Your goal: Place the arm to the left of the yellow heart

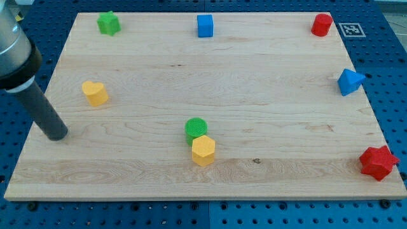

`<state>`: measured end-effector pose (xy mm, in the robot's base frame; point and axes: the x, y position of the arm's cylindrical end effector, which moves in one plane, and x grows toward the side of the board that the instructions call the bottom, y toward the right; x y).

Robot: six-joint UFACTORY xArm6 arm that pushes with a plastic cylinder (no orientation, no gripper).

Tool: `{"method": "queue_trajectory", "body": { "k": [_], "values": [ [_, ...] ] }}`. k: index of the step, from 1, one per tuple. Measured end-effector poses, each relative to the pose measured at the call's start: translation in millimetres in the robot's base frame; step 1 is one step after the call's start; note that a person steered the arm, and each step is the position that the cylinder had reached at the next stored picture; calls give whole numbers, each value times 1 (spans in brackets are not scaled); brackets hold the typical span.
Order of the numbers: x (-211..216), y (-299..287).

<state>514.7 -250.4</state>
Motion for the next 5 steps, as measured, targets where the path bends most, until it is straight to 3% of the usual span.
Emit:
{"method": "queue_trajectory", "body": {
  "k": [5],
  "values": [
    [-13,-21]
  ]
}}
